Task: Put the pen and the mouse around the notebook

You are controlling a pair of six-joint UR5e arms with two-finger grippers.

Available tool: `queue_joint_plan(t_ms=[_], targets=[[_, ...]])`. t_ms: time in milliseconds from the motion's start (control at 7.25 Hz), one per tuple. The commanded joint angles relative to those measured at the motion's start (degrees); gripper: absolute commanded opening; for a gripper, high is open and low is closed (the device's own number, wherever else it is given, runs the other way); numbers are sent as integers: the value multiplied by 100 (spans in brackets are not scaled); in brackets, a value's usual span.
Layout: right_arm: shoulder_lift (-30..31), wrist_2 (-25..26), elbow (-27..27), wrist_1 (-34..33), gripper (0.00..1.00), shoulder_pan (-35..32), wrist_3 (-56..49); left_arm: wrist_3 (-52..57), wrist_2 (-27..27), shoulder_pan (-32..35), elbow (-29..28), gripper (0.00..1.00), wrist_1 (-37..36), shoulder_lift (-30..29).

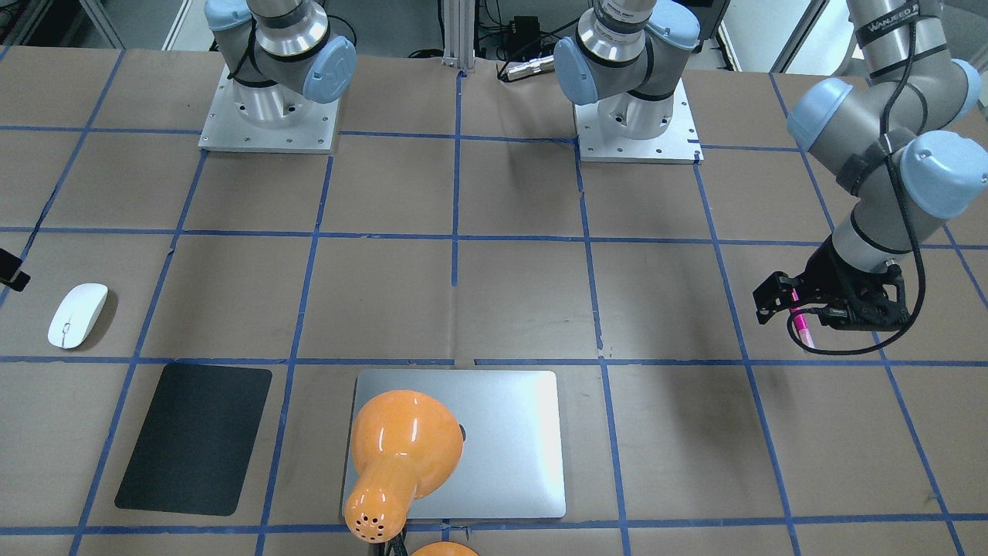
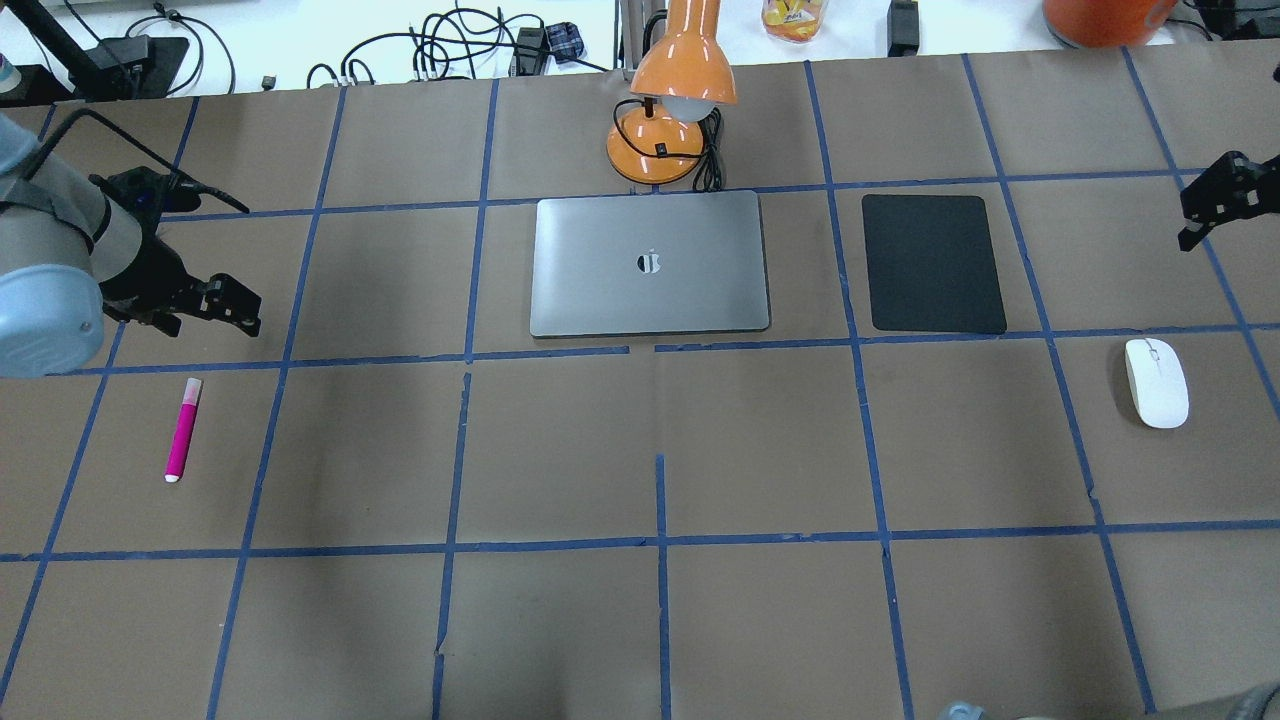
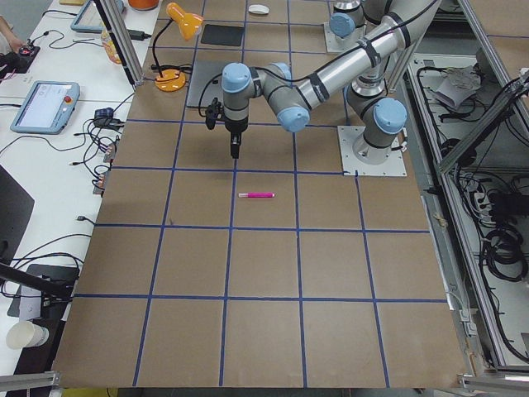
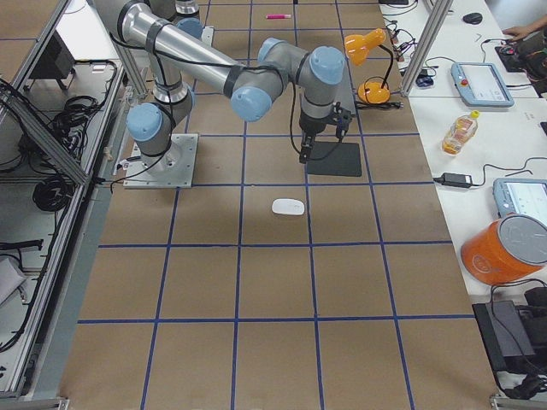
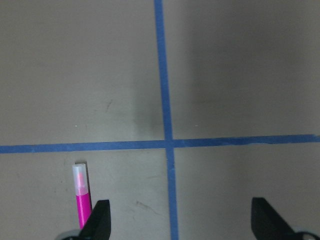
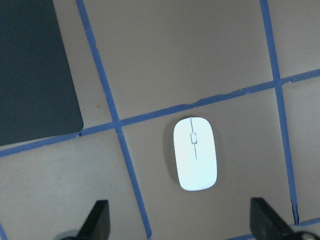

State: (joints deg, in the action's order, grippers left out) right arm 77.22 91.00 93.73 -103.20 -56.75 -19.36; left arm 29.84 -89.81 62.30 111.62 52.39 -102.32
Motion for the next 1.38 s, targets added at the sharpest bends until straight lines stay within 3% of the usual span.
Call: queue_joint_plan(t_ms=[0,276,552,690,966,1241], targets=[[-418,32,398,-812,100,147,-226,618,-10,-550,464,100,-904,-550],[-523,32,943,-1769,100,147,-664,620,-132,-614,457,100,-1221,-814],[-708,59,1190,-1984,100,155,-754,637,-125,-622,465,97,-1451,-1017],[-796,50,1209,-1985,100,181,-780,611,-142,-622,465,79,-1451,-1026],[-919,76,1305,-1985,100,252,-886,593,-142,-622,465,5,-1442,-1018],[-1077,119,1323,-2046,100,410,-1034,593,-142,-622,465,0,-1442,-1009]])
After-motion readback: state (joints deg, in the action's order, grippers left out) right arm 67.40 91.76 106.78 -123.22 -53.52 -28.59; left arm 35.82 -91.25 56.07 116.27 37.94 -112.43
